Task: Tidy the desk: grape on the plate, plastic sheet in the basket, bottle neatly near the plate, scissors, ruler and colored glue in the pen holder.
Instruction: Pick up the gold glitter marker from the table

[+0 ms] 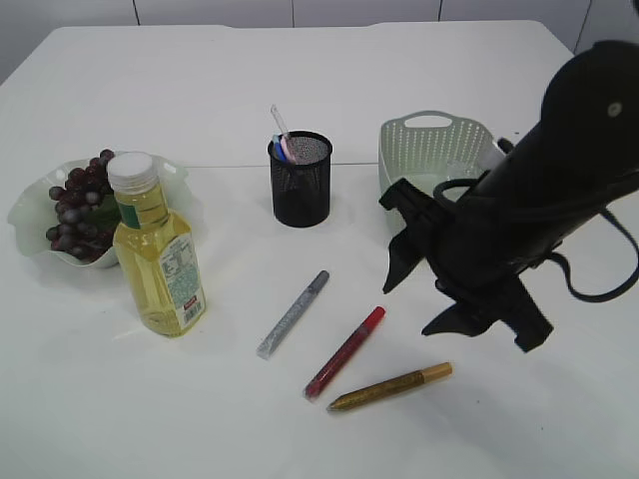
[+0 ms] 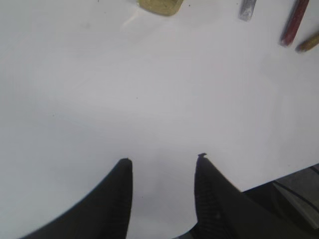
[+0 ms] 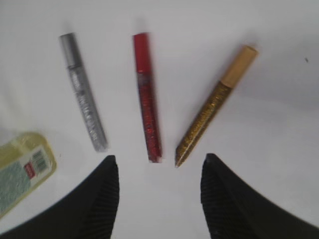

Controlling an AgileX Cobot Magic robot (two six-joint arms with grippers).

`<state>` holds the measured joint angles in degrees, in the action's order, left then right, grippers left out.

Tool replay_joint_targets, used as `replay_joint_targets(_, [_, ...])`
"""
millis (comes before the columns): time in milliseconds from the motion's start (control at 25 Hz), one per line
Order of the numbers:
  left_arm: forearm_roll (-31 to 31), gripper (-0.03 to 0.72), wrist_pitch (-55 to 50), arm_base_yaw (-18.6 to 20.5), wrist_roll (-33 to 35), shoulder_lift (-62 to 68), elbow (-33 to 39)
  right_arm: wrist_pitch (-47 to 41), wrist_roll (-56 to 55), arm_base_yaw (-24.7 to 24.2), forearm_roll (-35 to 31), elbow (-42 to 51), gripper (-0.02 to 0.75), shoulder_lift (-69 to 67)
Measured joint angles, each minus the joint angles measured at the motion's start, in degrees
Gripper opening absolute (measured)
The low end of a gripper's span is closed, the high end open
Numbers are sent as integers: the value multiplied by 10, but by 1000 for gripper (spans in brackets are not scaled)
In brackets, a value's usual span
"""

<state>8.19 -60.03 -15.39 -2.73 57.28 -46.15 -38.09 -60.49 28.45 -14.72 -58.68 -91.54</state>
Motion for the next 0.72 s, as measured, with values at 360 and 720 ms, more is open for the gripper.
replay_joint_targets(360, [12,307,32,0,0,0,0,-11,-198,2,-1,0,391,-91])
replay_joint_targets(720, [13,307,40,0,0,0,0,13,-207,2,-4,0,391,-133])
